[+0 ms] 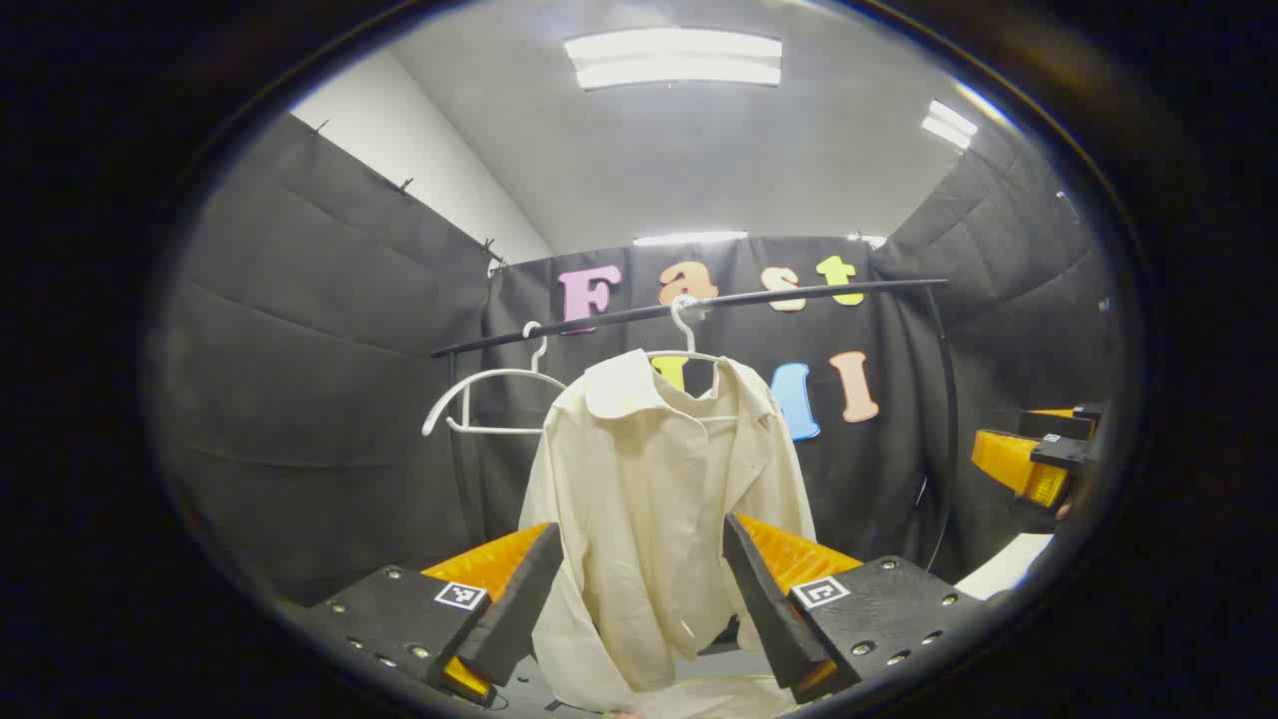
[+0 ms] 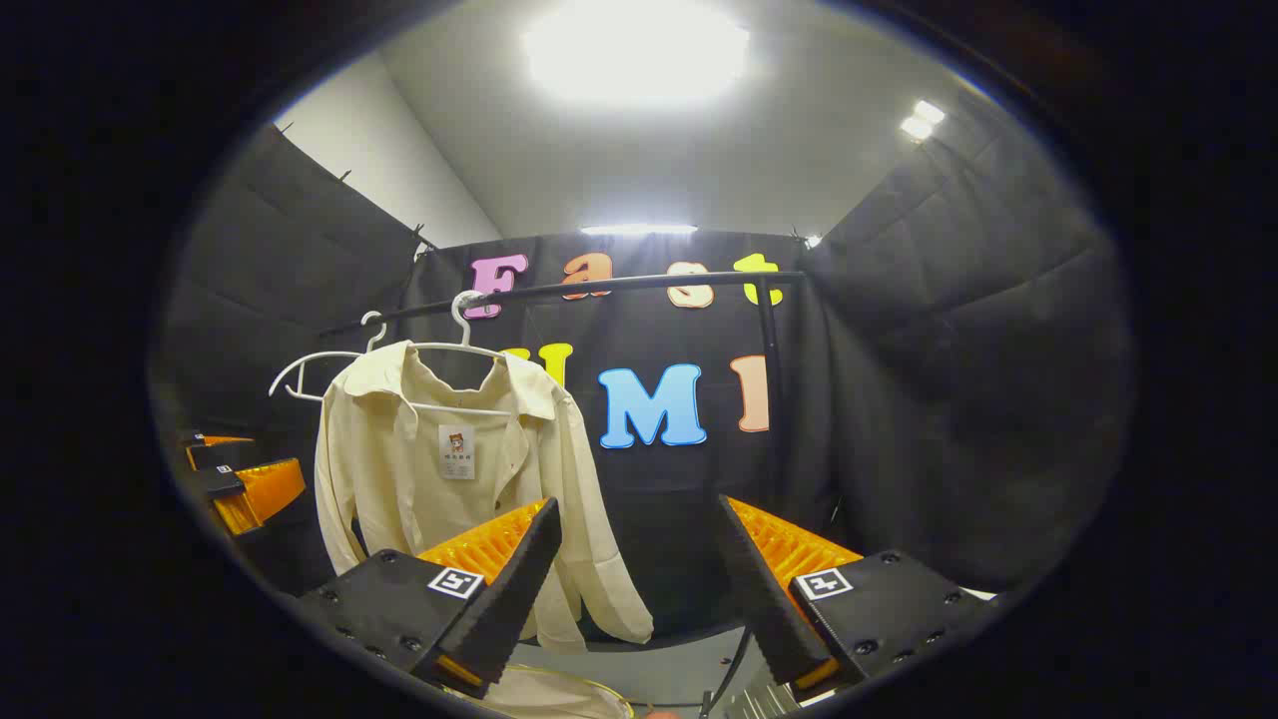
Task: Grasp the clothes on the hanger with both hands and then place them into the laundry hamper below.
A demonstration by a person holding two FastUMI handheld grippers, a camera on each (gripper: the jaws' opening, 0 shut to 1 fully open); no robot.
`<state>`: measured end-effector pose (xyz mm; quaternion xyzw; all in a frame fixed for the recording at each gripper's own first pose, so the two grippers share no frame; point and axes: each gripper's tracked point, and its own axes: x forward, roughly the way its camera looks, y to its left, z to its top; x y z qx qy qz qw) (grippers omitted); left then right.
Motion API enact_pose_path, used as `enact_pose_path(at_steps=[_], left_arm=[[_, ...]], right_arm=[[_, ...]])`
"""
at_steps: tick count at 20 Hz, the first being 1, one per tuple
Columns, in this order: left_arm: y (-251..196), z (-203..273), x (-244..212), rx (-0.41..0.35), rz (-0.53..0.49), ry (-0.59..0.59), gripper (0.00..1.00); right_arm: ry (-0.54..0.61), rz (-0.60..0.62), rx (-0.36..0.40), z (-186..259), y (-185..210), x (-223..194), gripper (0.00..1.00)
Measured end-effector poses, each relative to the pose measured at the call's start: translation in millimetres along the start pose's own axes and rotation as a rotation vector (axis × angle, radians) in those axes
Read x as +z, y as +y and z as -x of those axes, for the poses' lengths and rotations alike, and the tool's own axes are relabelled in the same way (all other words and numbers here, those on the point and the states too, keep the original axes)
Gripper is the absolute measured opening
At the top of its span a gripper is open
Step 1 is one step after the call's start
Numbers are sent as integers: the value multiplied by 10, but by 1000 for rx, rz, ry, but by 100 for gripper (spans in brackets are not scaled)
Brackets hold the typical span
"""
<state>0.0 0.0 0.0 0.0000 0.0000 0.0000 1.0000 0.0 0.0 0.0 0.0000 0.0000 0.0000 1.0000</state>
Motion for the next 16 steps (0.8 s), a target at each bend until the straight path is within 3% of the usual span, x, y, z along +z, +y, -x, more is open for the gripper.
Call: enact_pose_path(at_steps=[16], left_arm=[[249,-137,-115,-18,17,13,94]], right_arm=[[14,6,14,2,-32,6,96]])
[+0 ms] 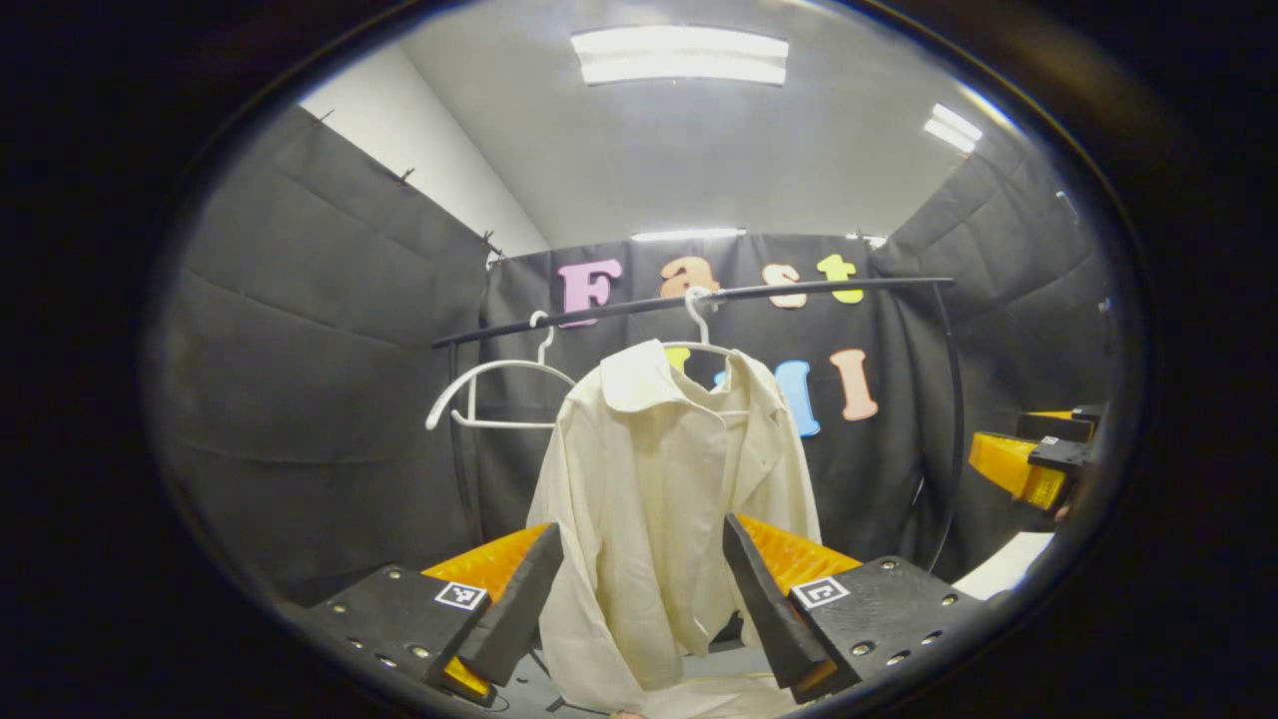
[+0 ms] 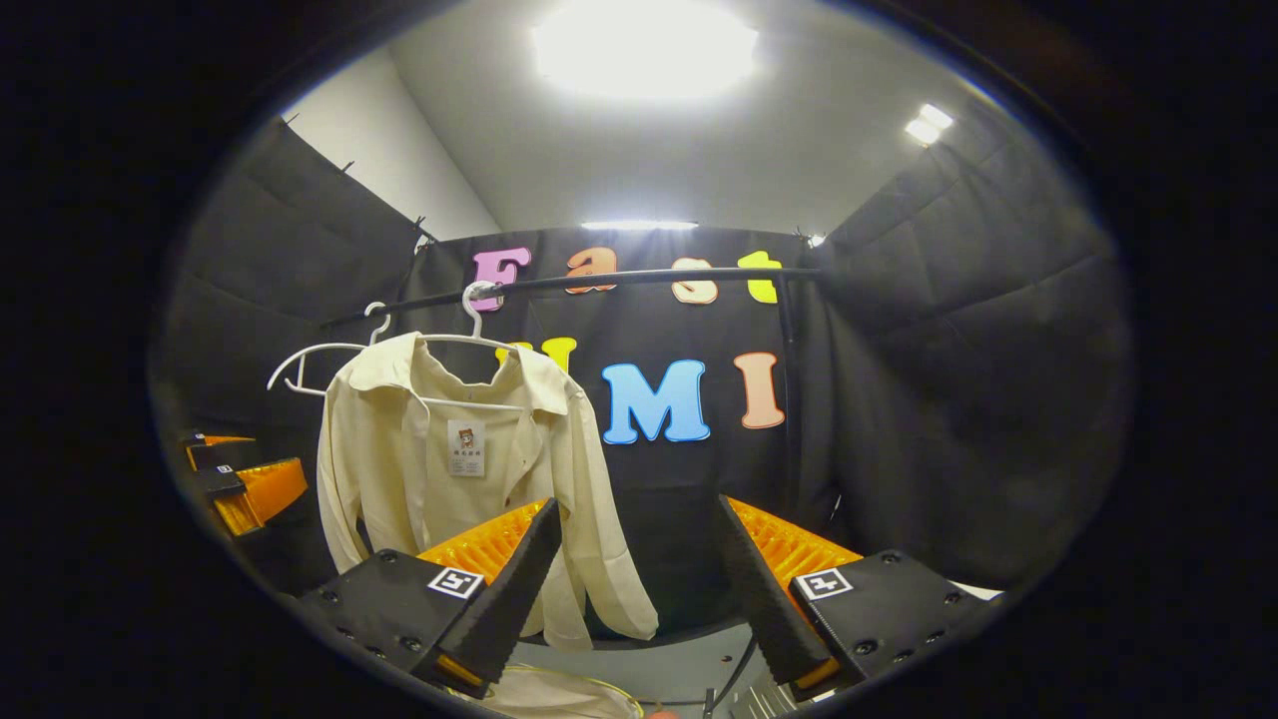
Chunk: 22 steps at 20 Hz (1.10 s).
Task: Grasp the clothes on the hanger with both hands and then place them into the laundry hamper below.
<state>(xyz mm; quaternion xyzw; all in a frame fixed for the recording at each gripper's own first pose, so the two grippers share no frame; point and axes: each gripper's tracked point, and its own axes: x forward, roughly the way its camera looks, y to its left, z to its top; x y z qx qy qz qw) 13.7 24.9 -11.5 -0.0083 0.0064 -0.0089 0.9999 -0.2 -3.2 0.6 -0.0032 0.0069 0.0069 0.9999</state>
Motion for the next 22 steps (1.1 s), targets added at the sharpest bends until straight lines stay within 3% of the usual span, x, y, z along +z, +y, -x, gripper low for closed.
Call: enact_pose_path(at_steps=[9,12,22], left_arm=[[-182,-274,82,-3,-2,-14,94],[-289,-463,104,14,-13,-24,94],[-602,-1215,197,83,-58,-51,94]], right_arm=[[2,-10,108,-144,99,-10,97],[2,-28,184,-580,369,-2,97],[-6,-78,358,-1463,647,-21,97]])
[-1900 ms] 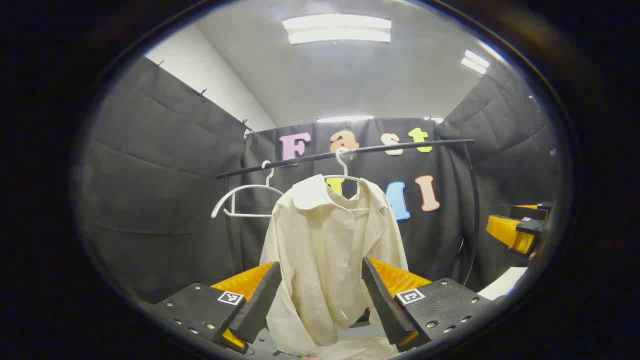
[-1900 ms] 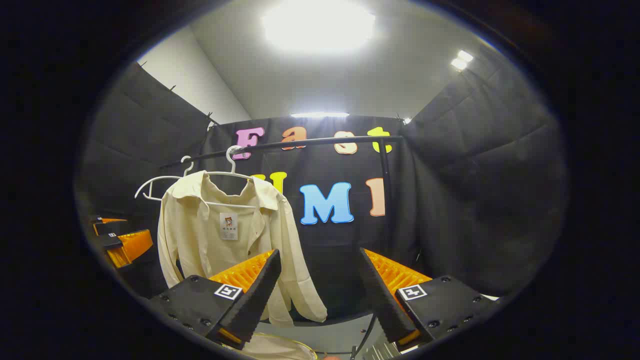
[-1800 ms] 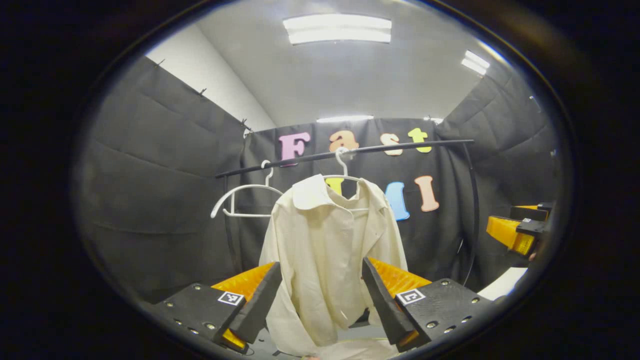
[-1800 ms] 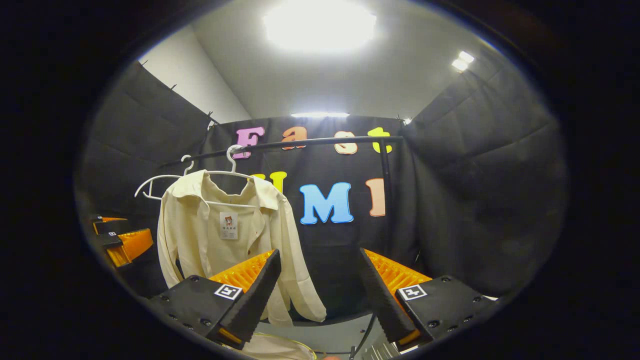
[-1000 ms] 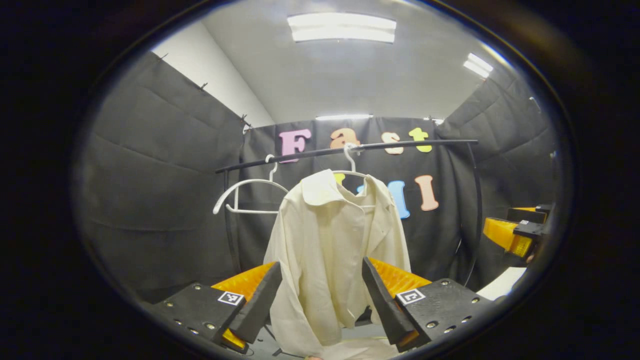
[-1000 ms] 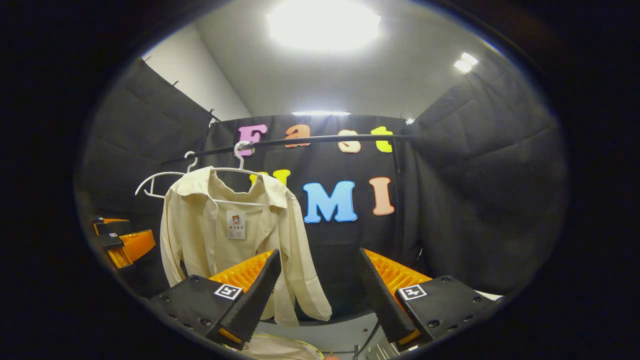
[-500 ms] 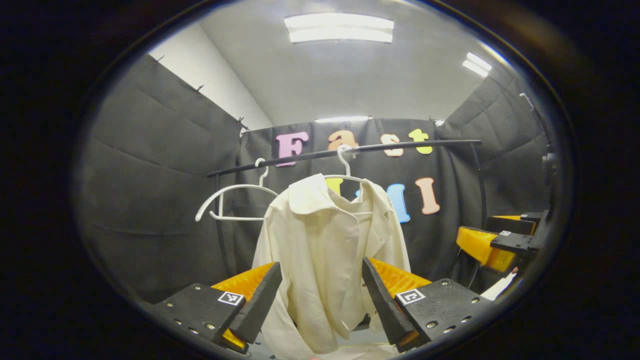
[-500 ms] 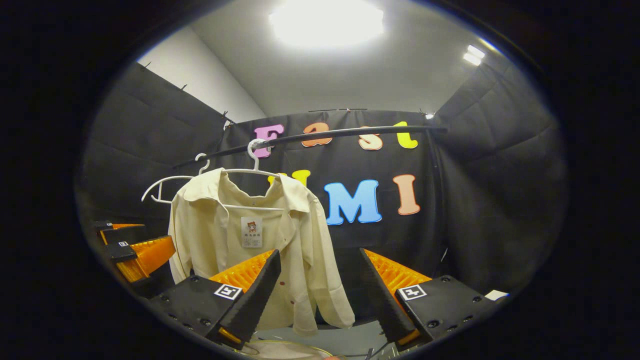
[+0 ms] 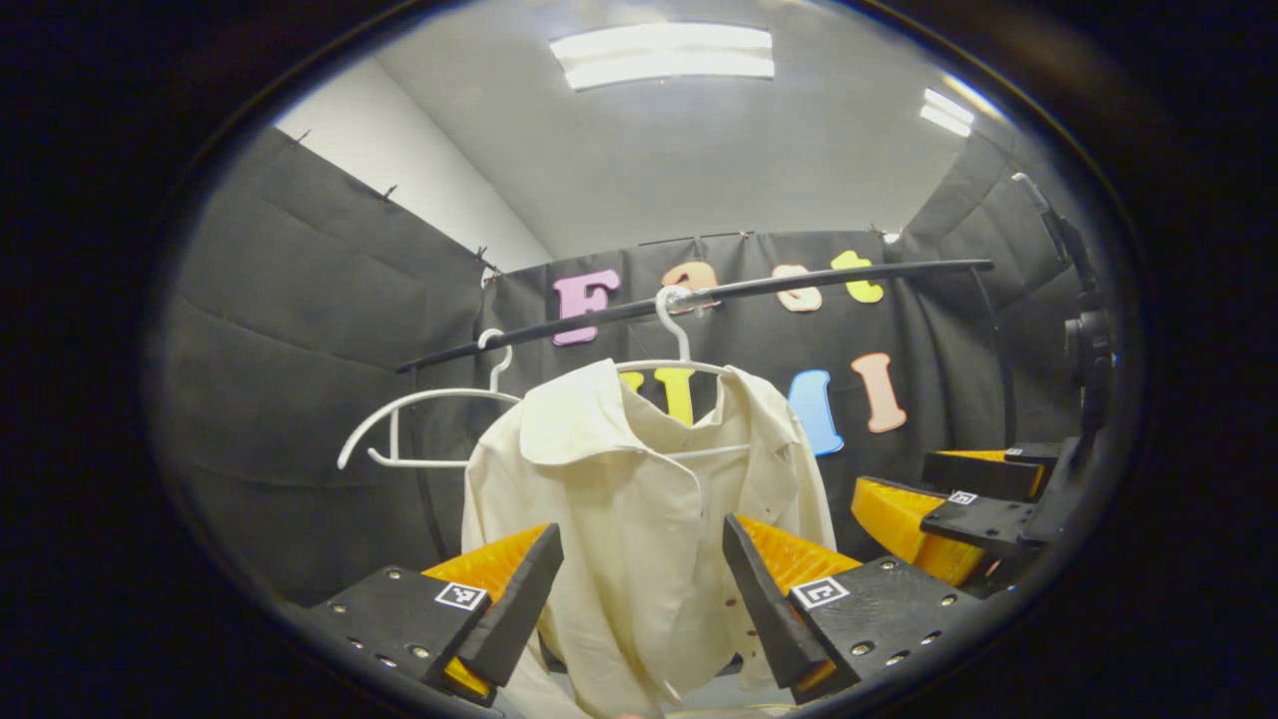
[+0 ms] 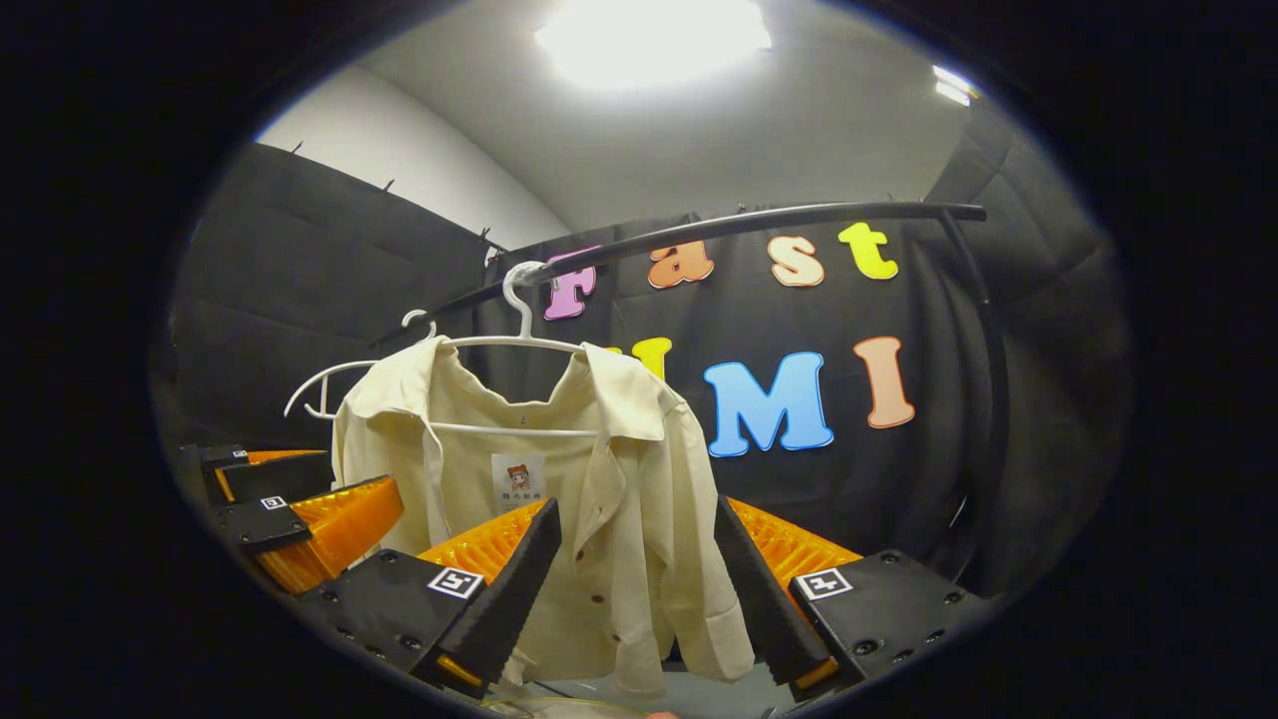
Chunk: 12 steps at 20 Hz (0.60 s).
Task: Grasp the clothes on the hanger with both hands and then place them into the laundry hamper below.
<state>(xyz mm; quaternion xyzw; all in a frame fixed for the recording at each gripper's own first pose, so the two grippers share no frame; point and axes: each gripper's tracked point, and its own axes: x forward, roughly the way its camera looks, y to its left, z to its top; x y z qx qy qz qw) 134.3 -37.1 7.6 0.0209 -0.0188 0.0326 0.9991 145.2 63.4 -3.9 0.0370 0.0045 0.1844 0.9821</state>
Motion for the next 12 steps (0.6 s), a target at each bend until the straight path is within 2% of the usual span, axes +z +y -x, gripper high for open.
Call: enact_pose_path(at_steps=[8,12], left_arm=[[-81,-521,-91,86,-45,7,94],[-19,-698,-198,139,-59,29,94]], right_arm=[[-17,-38,112,-714,77,-71,97],[-1,-67,143,-1023,112,-169,98]])
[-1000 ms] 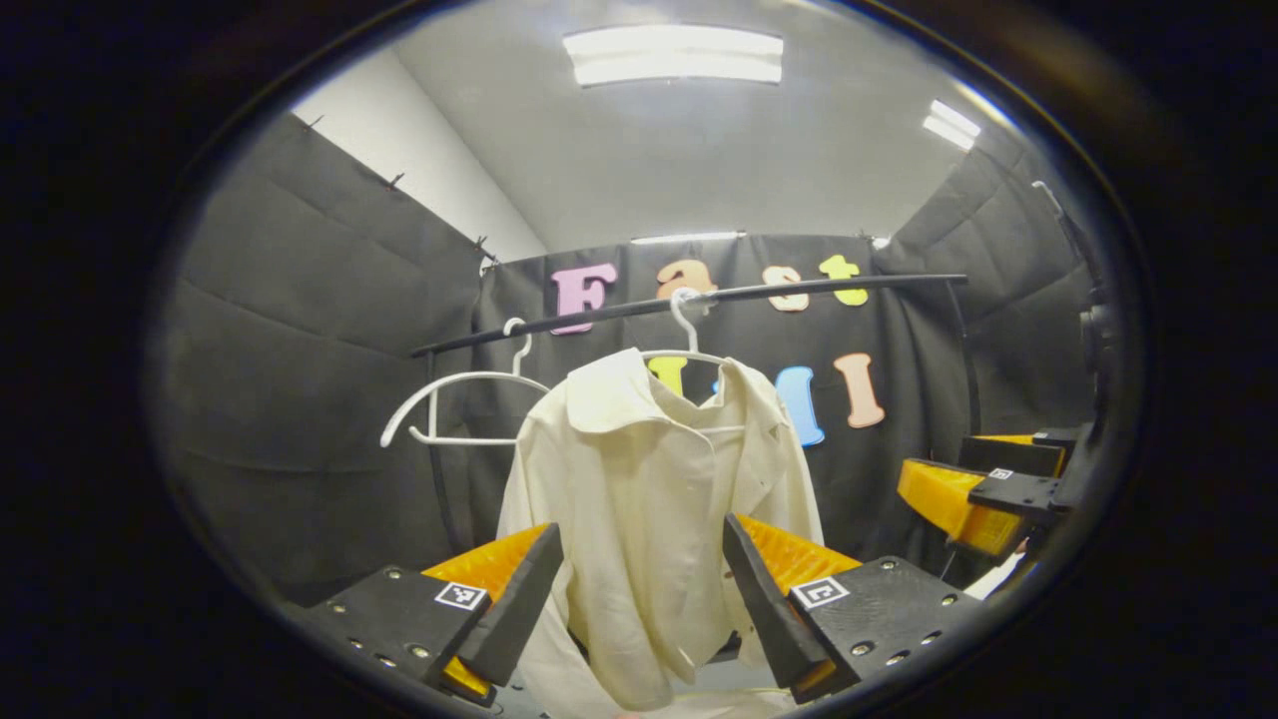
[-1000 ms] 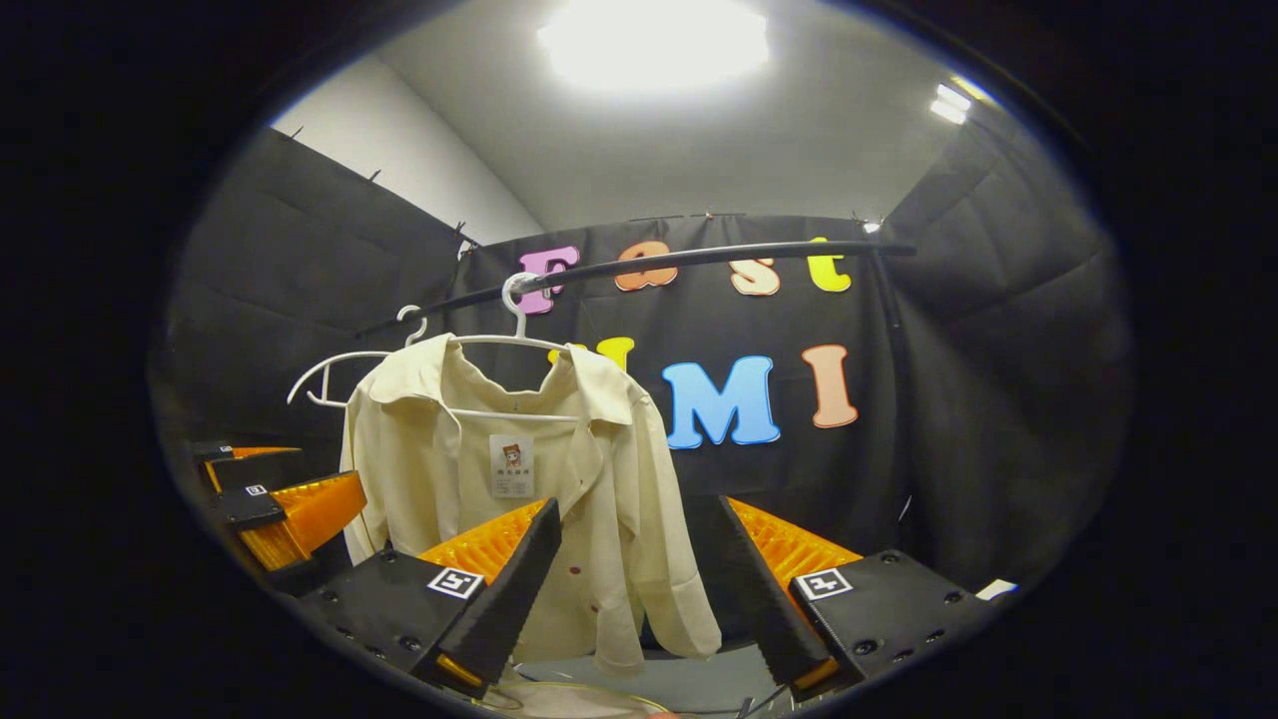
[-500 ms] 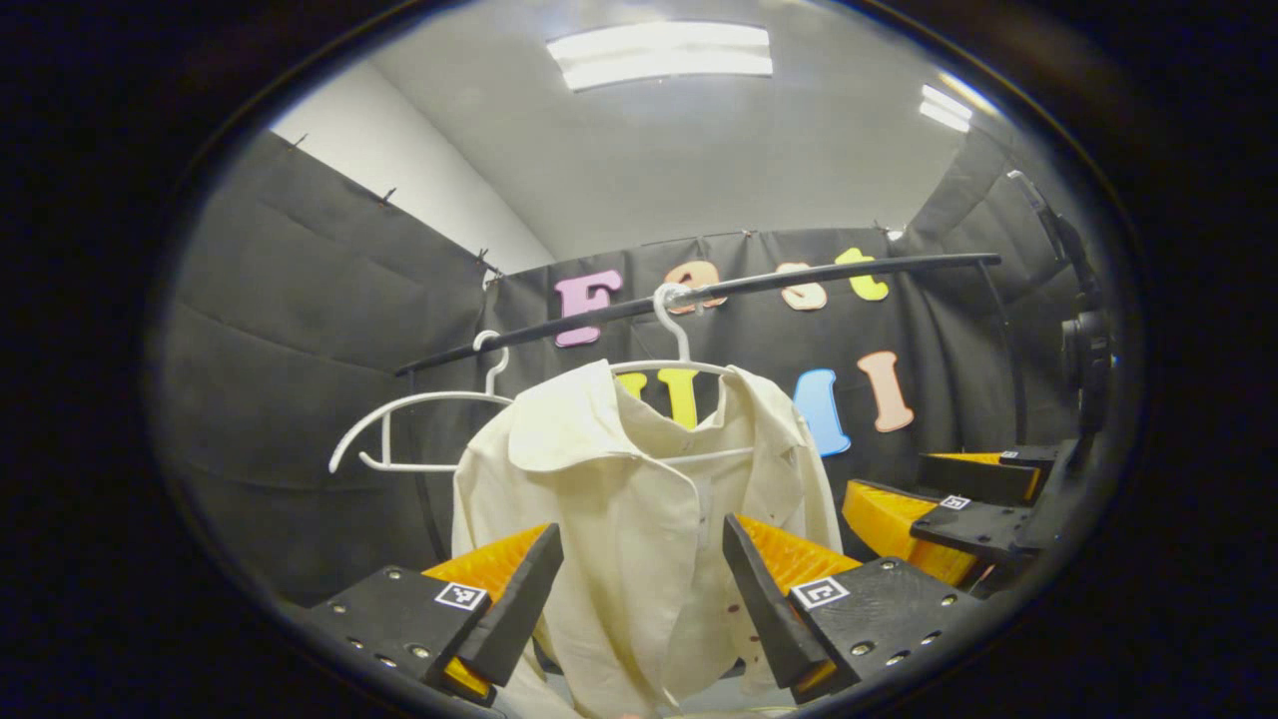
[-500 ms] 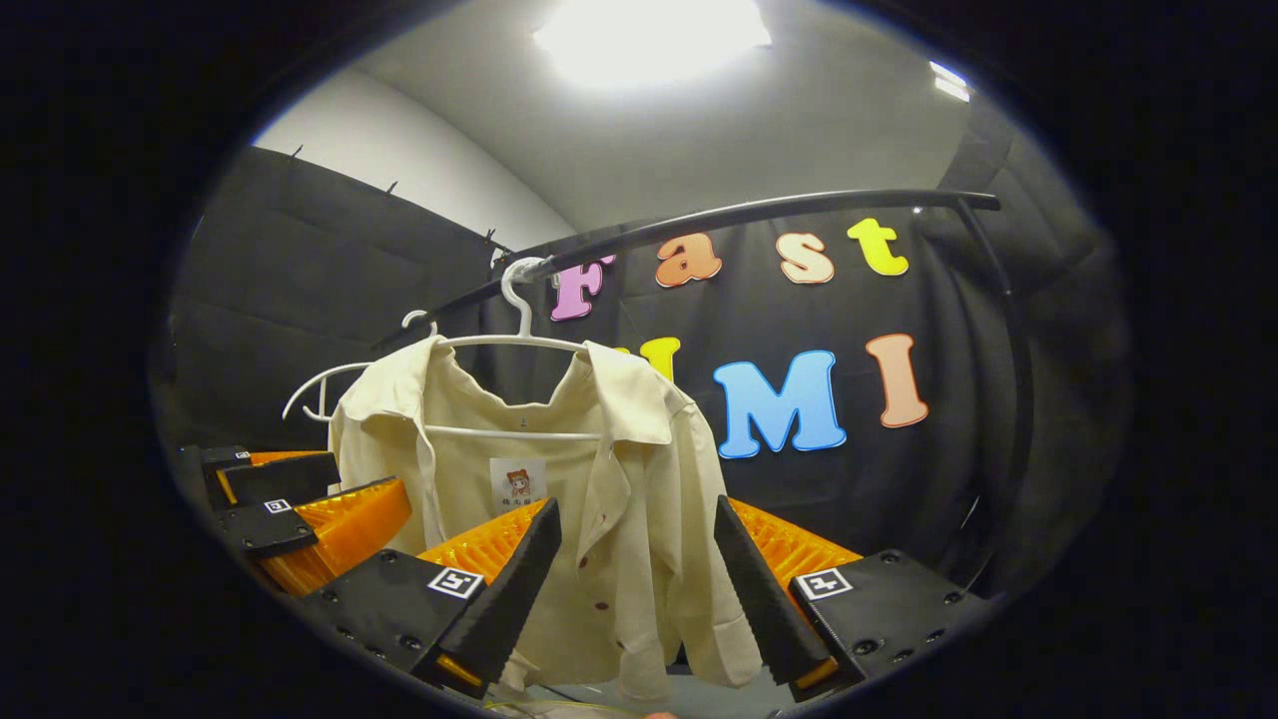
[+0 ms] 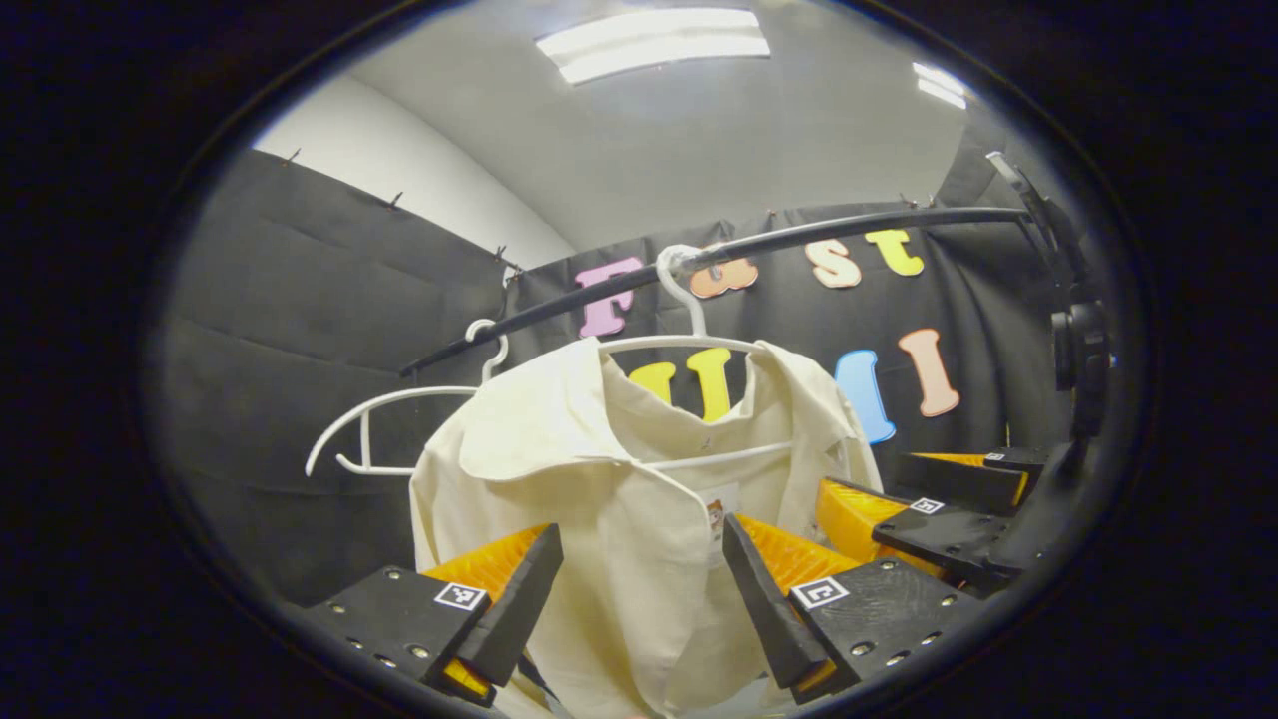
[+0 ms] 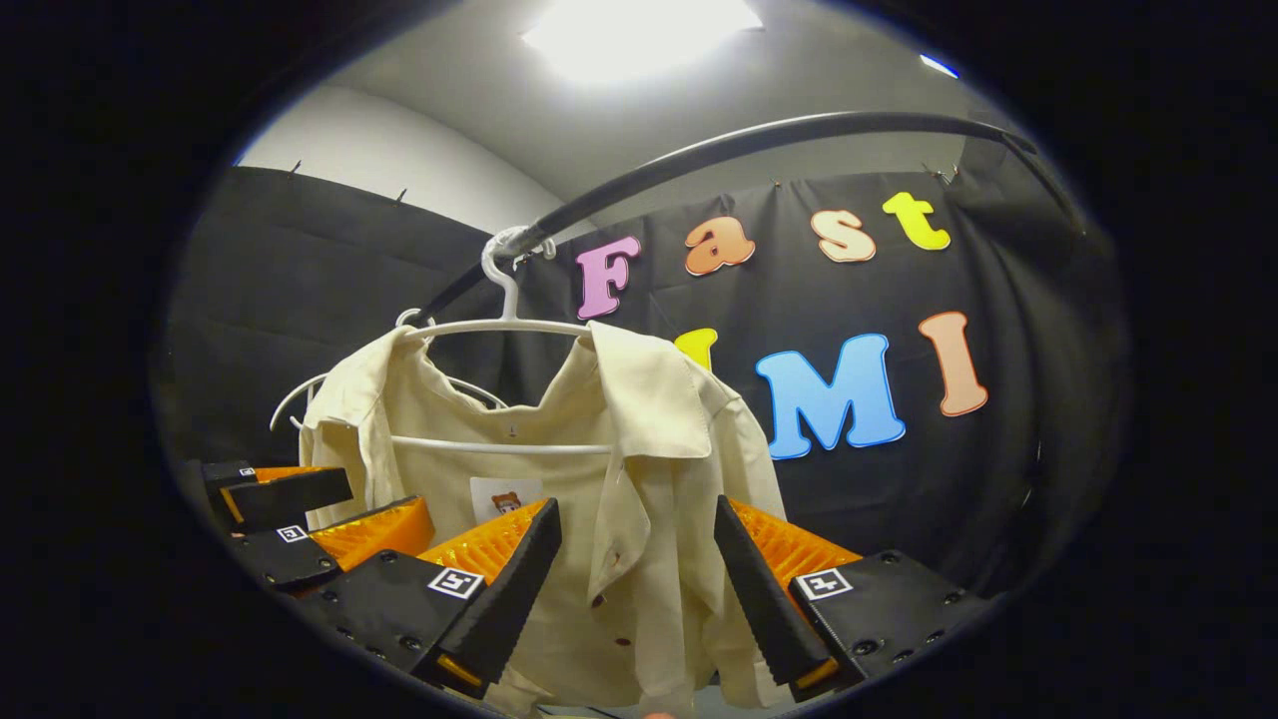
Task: Grasp the clothes on the hanger with both hands and then place them into the laundry hamper below.
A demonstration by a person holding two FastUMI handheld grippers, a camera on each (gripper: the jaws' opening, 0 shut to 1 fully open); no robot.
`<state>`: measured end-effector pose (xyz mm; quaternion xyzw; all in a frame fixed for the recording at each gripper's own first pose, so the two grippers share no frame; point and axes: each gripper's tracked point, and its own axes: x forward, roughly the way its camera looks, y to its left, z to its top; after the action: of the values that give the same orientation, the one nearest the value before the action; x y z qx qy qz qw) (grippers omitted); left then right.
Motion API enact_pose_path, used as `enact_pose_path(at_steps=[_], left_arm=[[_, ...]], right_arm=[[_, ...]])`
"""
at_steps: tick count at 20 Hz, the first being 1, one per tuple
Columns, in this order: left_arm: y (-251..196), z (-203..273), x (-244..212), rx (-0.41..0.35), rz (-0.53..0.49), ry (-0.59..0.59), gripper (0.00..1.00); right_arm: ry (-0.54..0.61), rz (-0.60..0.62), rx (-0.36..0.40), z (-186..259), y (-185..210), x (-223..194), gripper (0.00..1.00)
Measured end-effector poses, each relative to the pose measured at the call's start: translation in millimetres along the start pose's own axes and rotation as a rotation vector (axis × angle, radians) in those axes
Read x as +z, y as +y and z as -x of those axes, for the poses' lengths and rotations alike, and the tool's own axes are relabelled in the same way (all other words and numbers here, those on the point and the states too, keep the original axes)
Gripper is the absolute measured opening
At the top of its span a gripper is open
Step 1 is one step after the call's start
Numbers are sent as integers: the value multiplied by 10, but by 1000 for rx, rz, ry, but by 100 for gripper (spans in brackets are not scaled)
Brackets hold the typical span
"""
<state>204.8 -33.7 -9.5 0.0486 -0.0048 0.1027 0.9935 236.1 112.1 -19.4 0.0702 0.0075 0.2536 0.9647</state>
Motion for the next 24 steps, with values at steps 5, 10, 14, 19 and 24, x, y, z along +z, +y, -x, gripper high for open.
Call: enact_pose_path(at_steps=[5,10,14,19,24], left_arm=[[81,-163,-51,66,1,4,94],[151,-304,-116,130,-7,11,94],[241,-379,-146,193,-34,19,92],[386,-371,-167,246,-41,33,55],[470,-394,-199,245,-45,57,21]], right_arm=[[29,-45,1,-380,-44,-113,95],[59,-100,-18,-649,-31,-228,92],[85,-131,-58,-785,-68,-294,95],[116,-169,-86,-956,-95,-367,70],[115,-93,-114,-1003,-174,-337,8]])
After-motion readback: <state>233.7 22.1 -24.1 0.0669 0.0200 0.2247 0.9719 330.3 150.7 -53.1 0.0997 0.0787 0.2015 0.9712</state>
